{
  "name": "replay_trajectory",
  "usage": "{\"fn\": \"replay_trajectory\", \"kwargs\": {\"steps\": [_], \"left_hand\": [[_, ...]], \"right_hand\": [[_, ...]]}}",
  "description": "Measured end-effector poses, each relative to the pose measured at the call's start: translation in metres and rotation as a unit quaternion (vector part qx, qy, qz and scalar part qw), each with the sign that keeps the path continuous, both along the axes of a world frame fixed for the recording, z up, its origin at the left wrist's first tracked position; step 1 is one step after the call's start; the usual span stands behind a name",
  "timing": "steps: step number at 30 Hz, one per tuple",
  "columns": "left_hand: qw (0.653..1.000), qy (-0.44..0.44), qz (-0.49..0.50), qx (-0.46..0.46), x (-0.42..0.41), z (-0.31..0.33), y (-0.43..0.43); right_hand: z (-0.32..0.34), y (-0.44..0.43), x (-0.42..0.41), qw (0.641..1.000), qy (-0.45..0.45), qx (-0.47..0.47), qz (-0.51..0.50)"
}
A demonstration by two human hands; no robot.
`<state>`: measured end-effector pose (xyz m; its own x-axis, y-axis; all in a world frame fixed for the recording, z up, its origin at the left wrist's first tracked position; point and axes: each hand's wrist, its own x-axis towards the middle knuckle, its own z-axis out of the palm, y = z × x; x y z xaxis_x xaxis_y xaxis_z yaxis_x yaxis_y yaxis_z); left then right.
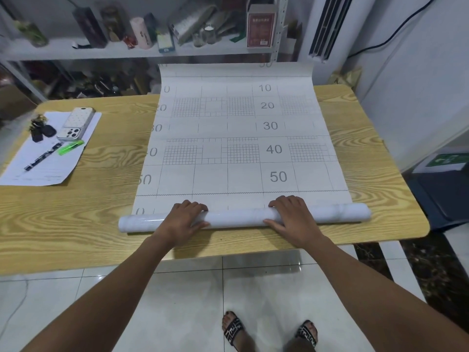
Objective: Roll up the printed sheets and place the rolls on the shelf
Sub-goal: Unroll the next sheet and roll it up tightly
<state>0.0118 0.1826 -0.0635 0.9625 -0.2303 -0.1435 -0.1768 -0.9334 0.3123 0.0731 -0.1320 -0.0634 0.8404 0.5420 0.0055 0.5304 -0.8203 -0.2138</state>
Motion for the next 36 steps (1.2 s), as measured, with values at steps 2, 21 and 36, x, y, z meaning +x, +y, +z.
{"fn": "replay_trajectory", "kwargs": {"steps": [2,21,36], "left_hand": [[1.0,0.004,0.002,0.0,0.0,0.002,-0.001],[0.998,-0.063,0.005,-0.031,-0.004,0.003,-0.003],[0.994,-0.028,0.079,-0.066,0.002,0.004,-0.008]], "right_hand": [[0.0,0.0,0.001,1.0,-0.005,-0.004,0.0],[-0.003,0.002,-0.004,0.999,-0.029,-0.012,0.016],[0.002,0.009,-0.002,0.999,0.019,-0.035,-0.013]]}}
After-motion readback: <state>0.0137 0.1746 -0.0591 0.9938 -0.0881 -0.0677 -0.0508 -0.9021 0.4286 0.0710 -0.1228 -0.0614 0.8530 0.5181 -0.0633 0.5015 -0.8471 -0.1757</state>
